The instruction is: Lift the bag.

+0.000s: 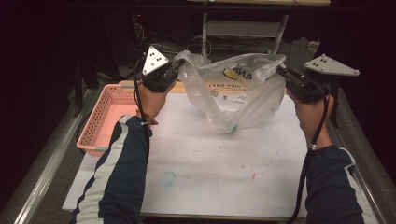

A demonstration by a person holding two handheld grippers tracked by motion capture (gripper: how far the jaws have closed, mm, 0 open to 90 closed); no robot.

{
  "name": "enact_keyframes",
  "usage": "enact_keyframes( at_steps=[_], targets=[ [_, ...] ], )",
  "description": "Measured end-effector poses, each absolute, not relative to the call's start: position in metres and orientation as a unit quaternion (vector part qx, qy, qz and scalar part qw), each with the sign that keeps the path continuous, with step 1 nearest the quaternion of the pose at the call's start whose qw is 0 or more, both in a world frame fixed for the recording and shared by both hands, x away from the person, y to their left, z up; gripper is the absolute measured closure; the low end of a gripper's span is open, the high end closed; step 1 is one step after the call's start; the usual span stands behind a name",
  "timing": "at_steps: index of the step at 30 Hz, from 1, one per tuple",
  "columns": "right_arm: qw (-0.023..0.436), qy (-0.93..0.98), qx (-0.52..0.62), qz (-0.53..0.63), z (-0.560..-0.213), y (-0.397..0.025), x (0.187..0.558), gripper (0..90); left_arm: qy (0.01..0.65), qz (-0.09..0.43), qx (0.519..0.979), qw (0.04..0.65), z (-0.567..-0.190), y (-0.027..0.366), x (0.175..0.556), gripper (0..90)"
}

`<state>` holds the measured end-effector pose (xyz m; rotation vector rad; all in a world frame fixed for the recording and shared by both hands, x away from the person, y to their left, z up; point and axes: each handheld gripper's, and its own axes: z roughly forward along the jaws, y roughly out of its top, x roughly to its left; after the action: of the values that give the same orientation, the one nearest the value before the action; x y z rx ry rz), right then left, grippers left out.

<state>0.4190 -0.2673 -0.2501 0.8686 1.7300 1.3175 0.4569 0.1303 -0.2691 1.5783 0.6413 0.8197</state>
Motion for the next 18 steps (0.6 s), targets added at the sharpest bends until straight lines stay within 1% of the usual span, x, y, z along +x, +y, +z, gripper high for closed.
enact_keyframes(
  at_steps=[6,10,13,18],
  targets=[
    [0.407,0.670,0.328,0.527,-0.217,-0.268,0.404,90.0,0.268,0.378,0.664,0.587,-0.239,0.134,0.444,87.3],
    [0.424,0.662,0.321,0.528,-0.196,-0.269,0.394,90.0,0.265,0.383,0.658,0.592,-0.221,0.137,0.441,87.3],
    [0.426,0.659,0.328,0.526,-0.193,-0.272,0.396,90.0,0.262,0.385,0.663,0.586,-0.219,0.134,0.442,87.3],
    [0.414,0.670,0.344,0.511,-0.211,-0.272,0.409,90.0,0.267,0.371,0.681,0.572,-0.237,0.125,0.452,87.1]
  ],
)
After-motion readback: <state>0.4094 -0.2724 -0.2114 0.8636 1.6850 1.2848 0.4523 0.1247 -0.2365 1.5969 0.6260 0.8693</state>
